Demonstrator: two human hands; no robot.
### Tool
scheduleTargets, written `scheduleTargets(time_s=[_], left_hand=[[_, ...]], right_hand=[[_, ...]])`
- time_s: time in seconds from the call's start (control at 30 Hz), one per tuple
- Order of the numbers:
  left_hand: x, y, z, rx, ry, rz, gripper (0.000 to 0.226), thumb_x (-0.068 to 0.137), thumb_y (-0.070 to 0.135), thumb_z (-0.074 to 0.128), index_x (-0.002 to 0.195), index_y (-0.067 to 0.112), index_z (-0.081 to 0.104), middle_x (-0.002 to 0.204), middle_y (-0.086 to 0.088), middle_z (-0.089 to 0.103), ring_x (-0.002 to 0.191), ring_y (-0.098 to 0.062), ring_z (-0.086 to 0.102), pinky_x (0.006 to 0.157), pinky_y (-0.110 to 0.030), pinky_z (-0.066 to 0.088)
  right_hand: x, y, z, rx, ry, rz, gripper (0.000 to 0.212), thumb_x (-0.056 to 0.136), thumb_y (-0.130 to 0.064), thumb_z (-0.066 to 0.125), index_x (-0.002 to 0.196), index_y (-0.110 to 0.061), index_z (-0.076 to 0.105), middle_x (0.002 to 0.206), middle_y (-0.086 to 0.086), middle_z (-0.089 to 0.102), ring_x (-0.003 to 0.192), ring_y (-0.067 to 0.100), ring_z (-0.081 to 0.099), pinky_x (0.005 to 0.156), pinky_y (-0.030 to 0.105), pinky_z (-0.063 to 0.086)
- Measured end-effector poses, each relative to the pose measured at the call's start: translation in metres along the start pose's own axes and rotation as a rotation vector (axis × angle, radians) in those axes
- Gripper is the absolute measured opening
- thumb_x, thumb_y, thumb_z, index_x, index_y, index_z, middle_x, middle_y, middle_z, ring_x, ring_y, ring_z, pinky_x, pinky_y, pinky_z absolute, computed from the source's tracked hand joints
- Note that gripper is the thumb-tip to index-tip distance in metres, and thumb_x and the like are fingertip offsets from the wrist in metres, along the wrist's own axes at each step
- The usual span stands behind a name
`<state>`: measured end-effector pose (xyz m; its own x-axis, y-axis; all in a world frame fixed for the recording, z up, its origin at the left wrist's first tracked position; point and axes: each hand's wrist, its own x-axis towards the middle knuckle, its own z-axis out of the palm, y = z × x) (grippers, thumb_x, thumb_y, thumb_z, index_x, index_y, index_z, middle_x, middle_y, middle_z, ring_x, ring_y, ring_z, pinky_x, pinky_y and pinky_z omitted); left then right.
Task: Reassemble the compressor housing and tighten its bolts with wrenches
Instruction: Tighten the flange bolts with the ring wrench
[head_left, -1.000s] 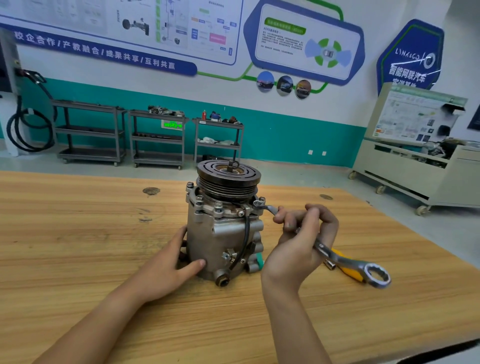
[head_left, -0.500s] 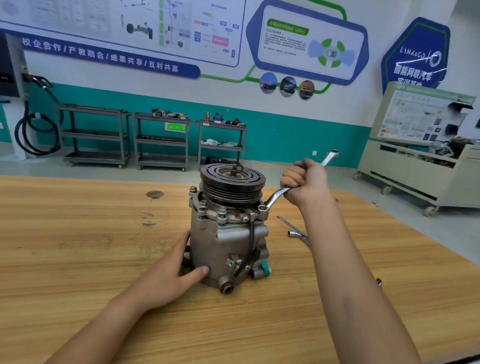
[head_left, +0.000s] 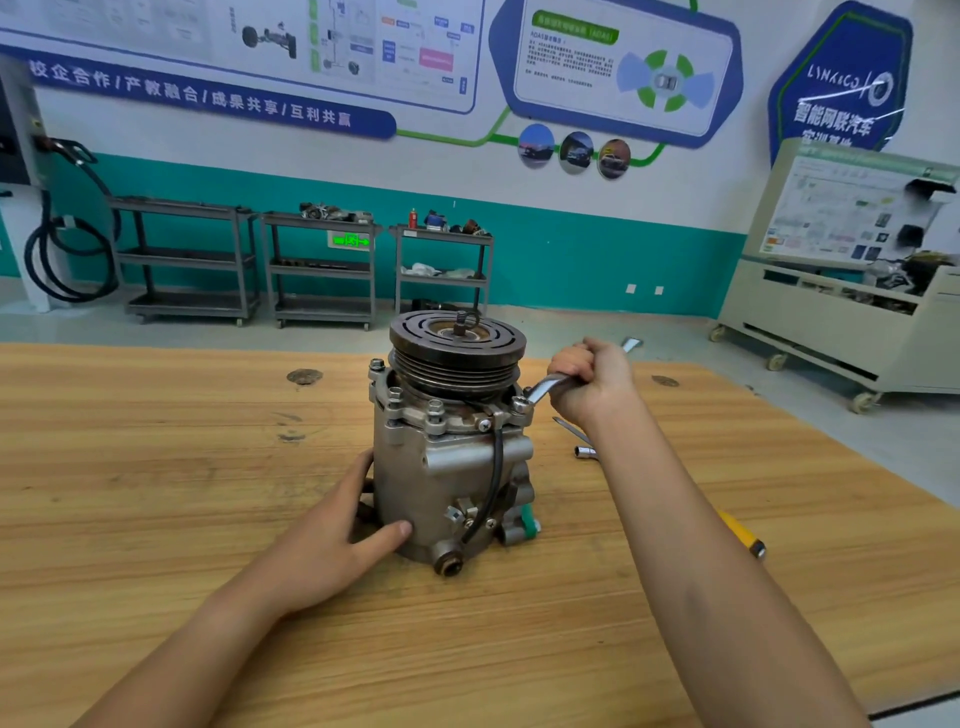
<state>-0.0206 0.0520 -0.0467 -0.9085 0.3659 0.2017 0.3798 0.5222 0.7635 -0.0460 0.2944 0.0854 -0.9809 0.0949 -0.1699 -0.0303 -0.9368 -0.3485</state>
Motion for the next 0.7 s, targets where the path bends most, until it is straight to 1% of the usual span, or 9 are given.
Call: scheduleTargets(time_s=[0.1,0.17,0.23,0.3,0.37,0.53,0.6,0.7], left_hand=[[0.0,0.001,0.0,-0.028,0.003,0.012,0.075,0.081,0.042,0.064,0.131,0.051,0.008,0.121,0.018,0.044,0.104,0.002,0.055,0.082,-0.011,0.041],[0.0,0.002,0.0,-0.043,0.002,0.011,0.075,0.081,0.04,0.064,0.13,0.051,0.008,0.122,0.015,0.045,0.105,-0.001,0.055,0.088,-0.019,0.043],[0.0,0.002,0.0,-0.044,0.002,0.008,0.076,0.082,0.039,0.064,0.134,0.048,0.01,0.123,0.013,0.044,0.107,-0.004,0.055,0.093,-0.024,0.044],[-0.001,0.003,0.0,-0.043,0.001,0.007,0.079,0.082,0.039,0.064,0.138,0.044,0.01,0.123,0.014,0.044,0.106,-0.003,0.055,0.091,-0.022,0.043],[-0.002,0.003,0.0,-0.043,0.0,0.011,0.078,0.083,0.039,0.064,0.138,0.045,0.009,0.121,0.015,0.043,0.104,0.001,0.054,0.087,-0.019,0.042],[-0.002,0.005,0.001,-0.053,0.007,0.021,0.073,0.083,0.037,0.064,0.129,0.052,0.009,0.116,0.021,0.043,0.099,0.009,0.053,0.08,-0.01,0.04],[-0.002,0.005,0.001,-0.046,0.011,0.022,0.074,0.083,0.037,0.064,0.131,0.051,0.009,0.117,0.02,0.043,0.101,0.005,0.054,0.081,-0.012,0.041],[-0.003,0.005,0.002,-0.036,0.007,0.041,0.073,0.084,0.036,0.063,0.131,0.051,0.008,0.12,0.021,0.043,0.104,0.001,0.055,0.083,-0.012,0.042]], right_hand=[[-0.01,-0.003,-0.007,0.053,0.033,-0.107,0.043,0.101,-0.021,0.032,0.058,-0.016,0.028,0.032,-0.006,0.022,0.021,0.008,0.019,0.026,0.013,0.02],[-0.018,-0.003,-0.01,0.059,0.053,-0.188,0.041,0.101,-0.02,0.031,0.061,-0.016,0.029,0.034,-0.006,0.023,0.023,0.008,0.019,0.028,0.013,0.021],[-0.026,-0.001,-0.012,0.05,0.058,-0.27,0.038,0.1,-0.017,0.03,0.063,-0.016,0.03,0.035,-0.006,0.023,0.024,0.008,0.019,0.03,0.012,0.023],[-0.034,0.002,-0.014,0.044,0.054,-0.341,0.037,0.1,-0.016,0.03,0.064,-0.016,0.03,0.036,-0.007,0.023,0.026,0.008,0.02,0.032,0.012,0.025],[-0.042,0.006,-0.016,0.043,0.056,-0.41,0.036,0.101,-0.019,0.031,0.065,-0.016,0.031,0.037,-0.007,0.024,0.027,0.008,0.022,0.033,0.012,0.029],[-0.055,0.014,-0.02,0.004,0.069,-0.551,0.036,0.101,-0.022,0.032,0.066,-0.016,0.034,0.04,-0.007,0.025,0.031,0.01,0.025,0.039,0.012,0.035],[-0.059,0.017,-0.022,-0.005,0.056,-0.581,0.036,0.101,-0.024,0.034,0.066,-0.016,0.035,0.042,-0.006,0.026,0.034,0.01,0.026,0.041,0.013,0.036],[-0.066,0.022,-0.024,-0.025,0.028,-0.631,0.036,0.1,-0.025,0.034,0.065,-0.017,0.035,0.043,-0.006,0.025,0.036,0.01,0.026,0.042,0.015,0.038]])
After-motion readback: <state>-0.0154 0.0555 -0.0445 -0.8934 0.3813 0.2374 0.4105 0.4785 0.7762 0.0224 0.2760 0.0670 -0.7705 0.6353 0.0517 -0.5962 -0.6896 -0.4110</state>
